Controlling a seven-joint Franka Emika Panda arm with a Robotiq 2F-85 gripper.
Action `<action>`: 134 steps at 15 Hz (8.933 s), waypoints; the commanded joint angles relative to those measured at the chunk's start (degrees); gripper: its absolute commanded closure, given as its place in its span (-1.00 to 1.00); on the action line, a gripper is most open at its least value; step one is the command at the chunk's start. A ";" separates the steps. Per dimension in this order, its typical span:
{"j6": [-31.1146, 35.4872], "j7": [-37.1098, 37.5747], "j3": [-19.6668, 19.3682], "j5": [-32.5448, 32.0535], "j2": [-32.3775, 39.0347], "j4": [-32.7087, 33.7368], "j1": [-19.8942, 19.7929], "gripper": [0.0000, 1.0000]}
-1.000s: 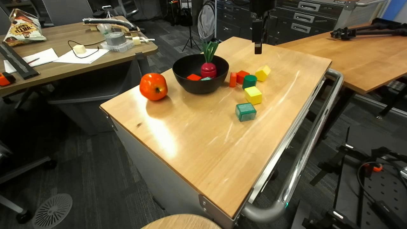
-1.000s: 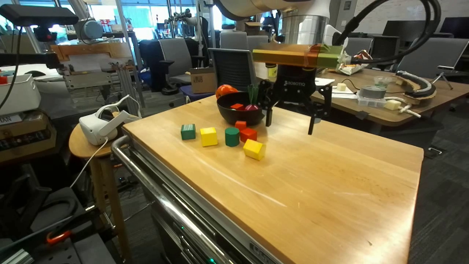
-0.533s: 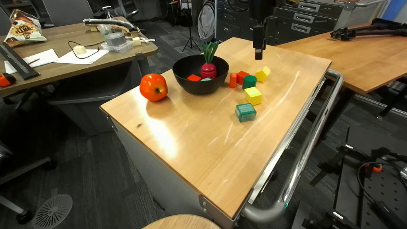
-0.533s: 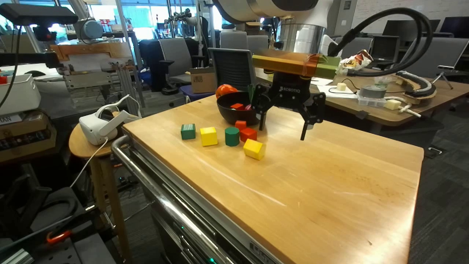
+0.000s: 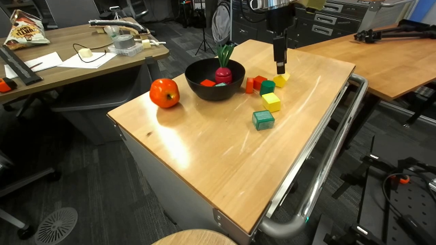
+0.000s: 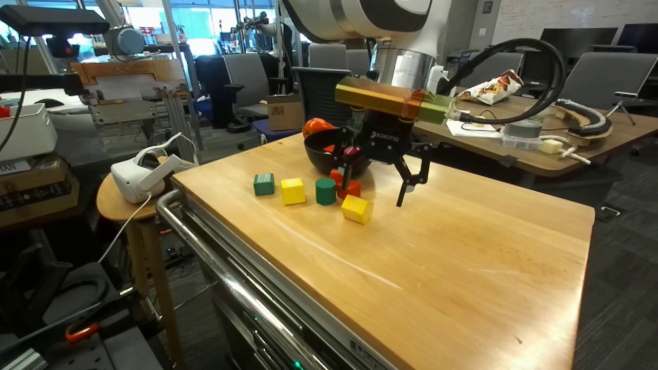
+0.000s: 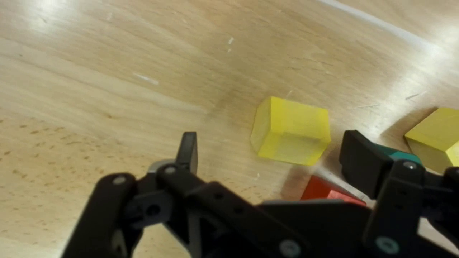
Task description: Move the apple backwards, place the radish and blocks inside the black bowl
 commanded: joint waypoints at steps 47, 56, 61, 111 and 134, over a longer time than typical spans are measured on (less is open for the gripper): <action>-0.92 6.04 4.63 -8.44 0.60 10.06 8.30 -1.00; -3.42 -8.17 1.73 -1.18 1.08 5.97 -1.27 -1.00; -3.68 -5.26 1.23 -1.72 2.40 6.57 -0.57 -1.00; 20.57 12.34 4.69 -10.56 -18.29 -11.74 9.33 0.62; 9.71 8.72 4.32 -15.37 -2.85 3.65 10.37 -0.98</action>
